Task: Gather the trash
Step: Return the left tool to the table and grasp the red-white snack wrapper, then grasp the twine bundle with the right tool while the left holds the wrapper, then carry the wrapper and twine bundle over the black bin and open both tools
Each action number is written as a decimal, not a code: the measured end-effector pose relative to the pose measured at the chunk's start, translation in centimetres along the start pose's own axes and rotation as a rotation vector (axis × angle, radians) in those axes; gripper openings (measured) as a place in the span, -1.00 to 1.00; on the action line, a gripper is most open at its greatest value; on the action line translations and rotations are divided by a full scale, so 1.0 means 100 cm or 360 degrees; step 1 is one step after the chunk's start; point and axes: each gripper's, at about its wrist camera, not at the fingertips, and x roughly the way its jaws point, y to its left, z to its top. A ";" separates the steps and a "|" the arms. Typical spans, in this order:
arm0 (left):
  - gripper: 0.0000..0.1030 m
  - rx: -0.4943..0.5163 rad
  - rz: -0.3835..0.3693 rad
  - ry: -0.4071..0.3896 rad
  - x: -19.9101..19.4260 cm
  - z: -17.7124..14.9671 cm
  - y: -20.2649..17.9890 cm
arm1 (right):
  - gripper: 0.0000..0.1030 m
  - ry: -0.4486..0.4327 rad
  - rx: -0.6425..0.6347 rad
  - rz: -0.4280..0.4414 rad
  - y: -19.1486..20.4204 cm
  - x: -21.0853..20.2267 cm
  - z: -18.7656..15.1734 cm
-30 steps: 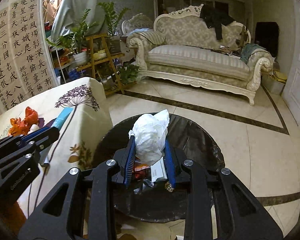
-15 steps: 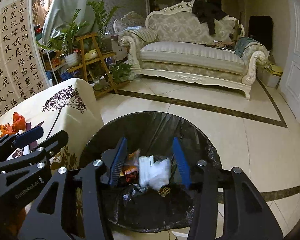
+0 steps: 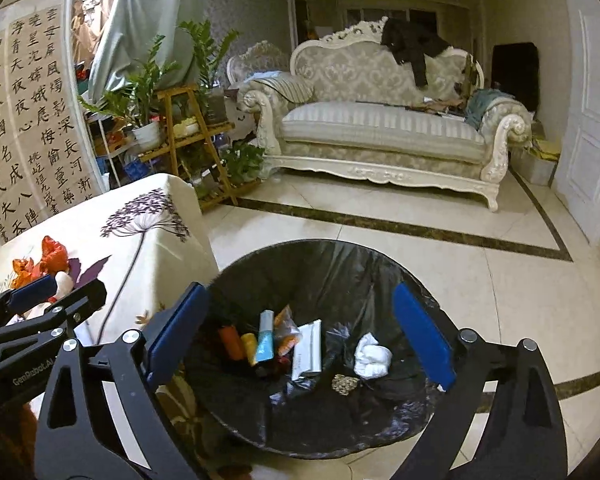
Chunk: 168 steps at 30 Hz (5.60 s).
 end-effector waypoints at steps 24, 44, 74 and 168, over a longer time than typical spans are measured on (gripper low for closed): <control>0.47 -0.0460 0.0404 0.0286 -0.001 -0.040 0.154 | 0.79 0.0148 -0.0210 0.0355 0.109 -0.002 -0.009; 0.46 -0.0461 0.0356 0.0281 -0.011 -0.046 0.184 | 0.72 0.0216 -0.0306 0.0417 0.134 0.006 -0.011; -0.53 -0.0415 0.0248 0.0208 -0.046 -0.066 0.206 | -0.27 0.0416 -0.0463 0.0685 0.194 0.015 -0.025; -0.63 0.0138 -0.0271 -0.0078 -0.006 0.000 -0.026 | -0.65 0.0071 -0.0061 0.0061 -0.002 0.004 0.000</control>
